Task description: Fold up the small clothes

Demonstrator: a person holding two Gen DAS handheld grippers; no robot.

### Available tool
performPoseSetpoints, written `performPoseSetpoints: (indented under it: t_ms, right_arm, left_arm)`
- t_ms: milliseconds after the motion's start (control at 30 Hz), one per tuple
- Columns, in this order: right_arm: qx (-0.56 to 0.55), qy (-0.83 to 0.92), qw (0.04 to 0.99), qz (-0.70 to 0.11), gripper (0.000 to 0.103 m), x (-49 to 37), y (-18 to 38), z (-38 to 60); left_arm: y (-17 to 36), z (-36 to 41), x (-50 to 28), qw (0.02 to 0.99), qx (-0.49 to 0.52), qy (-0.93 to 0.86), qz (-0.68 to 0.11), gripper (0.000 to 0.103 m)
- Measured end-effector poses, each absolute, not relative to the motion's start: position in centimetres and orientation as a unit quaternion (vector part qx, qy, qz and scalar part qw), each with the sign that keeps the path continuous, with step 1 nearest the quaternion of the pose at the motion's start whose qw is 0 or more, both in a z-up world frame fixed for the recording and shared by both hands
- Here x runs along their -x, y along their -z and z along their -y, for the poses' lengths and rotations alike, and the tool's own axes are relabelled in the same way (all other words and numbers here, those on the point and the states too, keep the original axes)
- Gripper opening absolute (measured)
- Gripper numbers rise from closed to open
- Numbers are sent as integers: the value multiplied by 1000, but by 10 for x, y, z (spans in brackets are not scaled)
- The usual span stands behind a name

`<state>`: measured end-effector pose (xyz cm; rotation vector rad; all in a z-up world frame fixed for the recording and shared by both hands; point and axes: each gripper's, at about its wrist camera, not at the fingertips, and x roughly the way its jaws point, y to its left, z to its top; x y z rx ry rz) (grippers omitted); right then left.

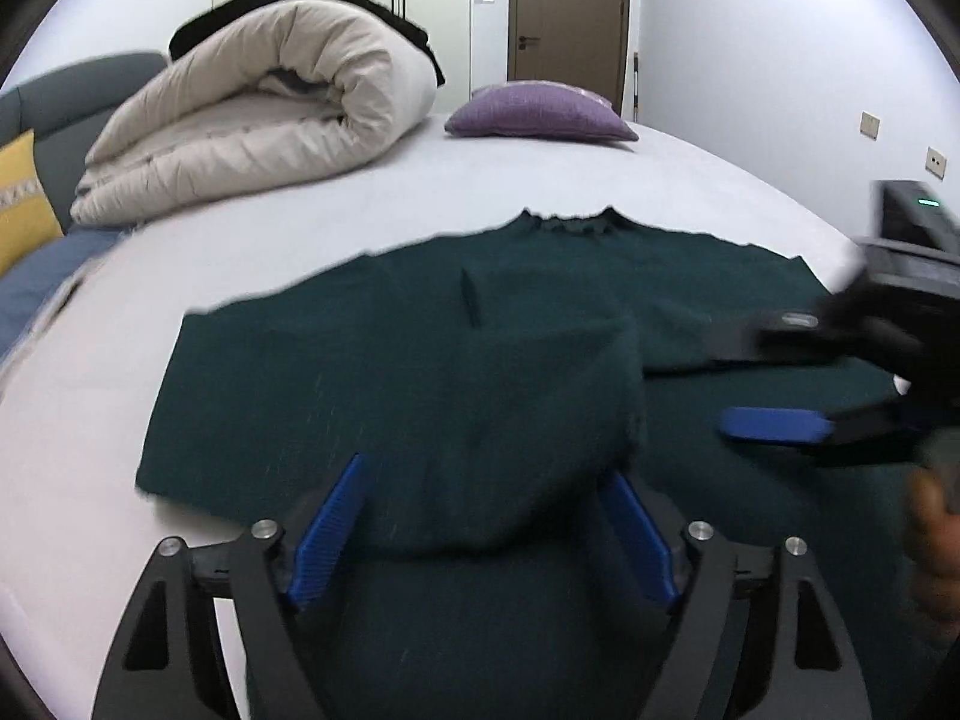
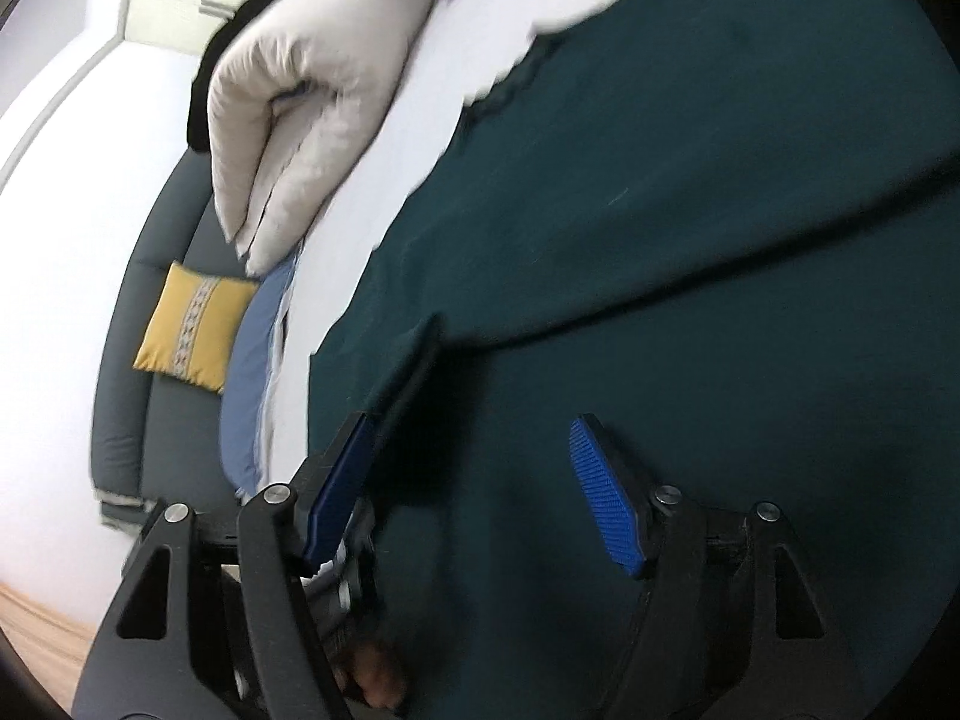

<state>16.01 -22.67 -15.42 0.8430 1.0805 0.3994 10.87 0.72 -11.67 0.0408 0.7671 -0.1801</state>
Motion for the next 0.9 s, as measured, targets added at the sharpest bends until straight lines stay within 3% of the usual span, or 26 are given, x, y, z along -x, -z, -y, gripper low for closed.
performPoseSetpoints:
  t_ms: [167, 233, 300, 367, 400, 433, 700, 800, 900]
  right_arm:
    - [-377, -176, 749, -516, 67, -182, 167, 187]
    - [-358, -179, 754, -520, 55, -188, 166, 173]
    - [-323, -180, 758, -538, 34, -189, 166, 158]
    - [-292, -172, 764, -549, 24, -191, 165, 148]
    - [-281, -168, 768, -551, 10, -193, 164, 145]
    - [-267, -163, 774, -551, 7, -195, 160, 143]
    - [-142, -175, 864, -450, 6, -202, 56, 149]
    - [-154, -148, 870, -445, 6, -214, 50, 185]
    - [-162, -99, 862, -469, 7, -237, 77, 225]
  left_arm:
    - [119, -33, -90, 919, 23, 95, -382, 81]
    - [118, -45, -91, 916, 47, 92, -387, 81]
    - [116, -62, -93, 916, 79, 80, -385, 81]
    - [114, -77, -98, 914, 106, 68, -385, 81]
    - [113, -84, -100, 913, 119, 63, -384, 80]
    - [111, -89, -101, 913, 130, 60, -382, 80]
    - [83, -129, -115, 924, 170, 27, -341, 79]
    - [86, -137, -128, 922, 174, 18, -347, 79]
    - [93, -138, -147, 918, 171, 9, -359, 79]
